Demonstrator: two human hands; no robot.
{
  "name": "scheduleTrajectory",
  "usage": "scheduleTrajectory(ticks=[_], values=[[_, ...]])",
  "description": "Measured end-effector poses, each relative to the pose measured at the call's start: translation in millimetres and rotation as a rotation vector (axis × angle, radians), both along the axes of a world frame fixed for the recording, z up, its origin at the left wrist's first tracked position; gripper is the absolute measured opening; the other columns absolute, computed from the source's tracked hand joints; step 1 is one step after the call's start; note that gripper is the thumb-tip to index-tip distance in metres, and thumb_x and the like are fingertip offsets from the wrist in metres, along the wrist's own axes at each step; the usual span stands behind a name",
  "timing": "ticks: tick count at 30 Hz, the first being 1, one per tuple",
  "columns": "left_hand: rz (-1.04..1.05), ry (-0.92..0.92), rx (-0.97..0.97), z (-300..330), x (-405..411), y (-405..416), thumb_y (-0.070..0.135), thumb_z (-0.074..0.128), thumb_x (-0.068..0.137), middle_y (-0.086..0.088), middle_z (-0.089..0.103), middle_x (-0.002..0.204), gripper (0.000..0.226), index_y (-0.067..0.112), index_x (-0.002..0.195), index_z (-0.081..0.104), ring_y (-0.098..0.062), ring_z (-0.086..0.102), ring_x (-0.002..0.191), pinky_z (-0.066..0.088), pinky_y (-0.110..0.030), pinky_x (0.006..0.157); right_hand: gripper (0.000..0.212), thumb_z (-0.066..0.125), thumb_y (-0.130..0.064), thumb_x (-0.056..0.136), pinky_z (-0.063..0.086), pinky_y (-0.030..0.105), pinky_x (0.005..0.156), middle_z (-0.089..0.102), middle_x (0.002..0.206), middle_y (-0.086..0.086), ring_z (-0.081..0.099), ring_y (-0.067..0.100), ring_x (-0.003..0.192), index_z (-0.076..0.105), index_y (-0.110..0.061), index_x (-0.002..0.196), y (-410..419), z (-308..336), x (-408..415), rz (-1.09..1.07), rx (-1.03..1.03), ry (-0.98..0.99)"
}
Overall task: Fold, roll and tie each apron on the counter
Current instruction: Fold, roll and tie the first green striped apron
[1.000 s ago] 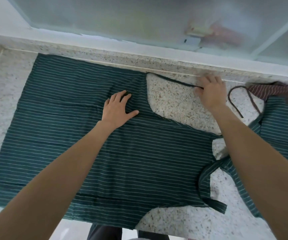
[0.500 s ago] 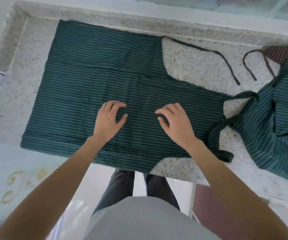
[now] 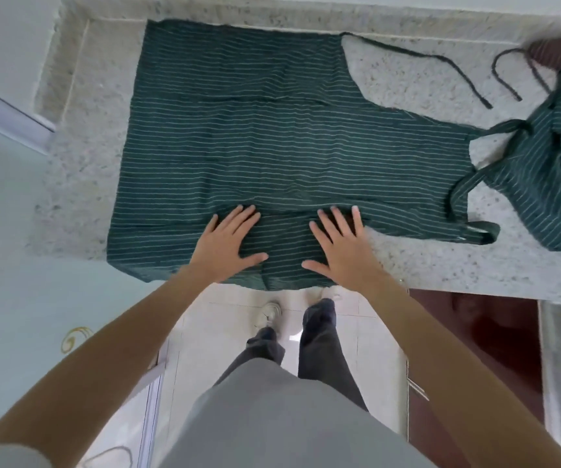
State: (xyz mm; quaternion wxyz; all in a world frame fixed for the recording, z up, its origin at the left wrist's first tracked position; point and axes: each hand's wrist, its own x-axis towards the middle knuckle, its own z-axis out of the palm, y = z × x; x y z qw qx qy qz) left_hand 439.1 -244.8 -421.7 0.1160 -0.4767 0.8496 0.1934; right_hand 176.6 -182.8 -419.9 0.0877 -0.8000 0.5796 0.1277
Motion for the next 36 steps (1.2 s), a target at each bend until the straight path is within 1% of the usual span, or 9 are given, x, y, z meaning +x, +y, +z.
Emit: scheduleTrajectory(ticks=[3, 7, 12, 17, 19, 22, 24, 29, 36], values=[[-0.04, 0.014, 0.006, -3, 2, -21, 0.074, 0.035, 0.082, 0.01, 0.003, 0.157, 0.087, 0.028, 0.15, 0.007, -0.009, -0.001, 0.144, 0.007, -0.047, 0.117, 0.083, 0.036, -0.072, 0.08, 0.017, 0.061, 0.11, 0.045, 0.141, 0.013, 0.037, 0.033, 0.132, 0.046, -0.01, 0.136, -3, 9, 17, -0.069, -0.056, 0.059], [-0.062, 0.054, -0.038, -6, 3, -32, 0.064, 0.043, 0.086, 0.008, 0.006, 0.158, 0.08, 0.025, 0.15, 0.011, -0.011, 0.002, 0.145, 0.008, -0.047, 0.116, 0.052, 0.072, -0.048, 0.071, 0.035, 0.041, 0.09, 0.058, 0.108, 0.009, 0.053, 0.028, 0.1, 0.06, -0.014, 0.109, 25, 10, 55, -0.025, -0.326, -0.13], [-0.003, 0.196, -0.12, -8, 0, -26, 0.048, 0.057, 0.086, 0.0, 0.03, 0.15, 0.064, 0.022, 0.141, 0.035, -0.022, 0.026, 0.138, 0.021, -0.043, 0.112, 0.066, 0.083, -0.05, 0.053, 0.043, 0.042, 0.085, 0.056, 0.104, 0.007, 0.052, 0.027, 0.095, 0.056, -0.018, 0.104, 62, -11, 97, -0.104, -0.147, -0.05], [-0.062, 0.399, -0.354, -3, 11, -7, 0.024, 0.069, 0.081, -0.004, 0.057, 0.115, 0.028, 0.022, 0.108, 0.061, -0.027, 0.053, 0.105, 0.039, -0.04, 0.091, 0.036, 0.077, -0.023, 0.068, 0.046, 0.038, 0.075, 0.056, 0.091, 0.009, 0.053, 0.028, 0.083, 0.058, -0.015, 0.098, 40, -11, 106, -0.166, -0.213, -0.067], [-0.141, 0.496, -0.411, -5, 20, 10, 0.038, 0.062, 0.085, 0.002, 0.063, 0.094, 0.016, 0.024, 0.089, 0.068, -0.021, 0.058, 0.086, 0.037, -0.035, 0.082, 0.029, 0.074, -0.019, 0.069, 0.046, 0.036, 0.072, 0.056, 0.087, 0.009, 0.054, 0.028, 0.08, 0.061, -0.013, 0.095, 38, -12, 102, -0.115, -0.23, -0.173], [-0.145, 0.41, -0.296, -9, 28, 45, 0.074, 0.041, 0.078, 0.01, 0.065, 0.089, 0.056, 0.029, 0.094, 0.07, -0.014, 0.058, 0.08, 0.034, -0.031, 0.082, 0.012, 0.06, -0.021, 0.081, 0.049, 0.035, 0.068, 0.061, 0.083, 0.006, 0.056, 0.026, 0.076, 0.066, -0.013, 0.088, 38, -6, 91, -0.09, -0.239, -0.326], [-0.112, 0.283, -0.216, -11, 28, 61, 0.081, 0.044, 0.068, 0.007, 0.062, 0.101, 0.07, 0.028, 0.109, 0.063, -0.017, 0.057, 0.089, 0.036, -0.034, 0.084, 0.024, 0.045, -0.023, 0.084, 0.05, 0.032, 0.063, 0.063, 0.074, 0.002, 0.059, 0.022, 0.068, 0.067, -0.013, 0.082, 36, 3, 93, -0.113, -0.241, -0.372], [0.124, 0.265, -0.207, 0, 22, 71, 0.021, 0.062, 0.083, 0.002, 0.06, 0.1, 0.022, 0.022, 0.104, 0.06, -0.022, 0.058, 0.093, 0.038, -0.036, 0.086, 0.01, 0.057, -0.017, 0.074, 0.046, 0.027, 0.056, 0.061, 0.068, 0.0, 0.058, 0.019, 0.062, 0.066, -0.013, 0.079, 49, 23, 103, -0.115, -0.419, -0.323], [0.147, 0.343, -0.104, 30, 89, 82, -0.013, 0.05, 0.073, -0.002, 0.061, 0.114, 0.052, 0.018, 0.113, 0.062, -0.027, 0.058, 0.094, 0.049, -0.037, 0.073, 0.025, 0.063, 0.012, 0.059, 0.039, 0.033, 0.059, 0.057, 0.078, 0.009, 0.049, 0.028, 0.07, 0.062, -0.007, 0.076, 98, 33, 62, -0.388, -0.612, -0.282]])
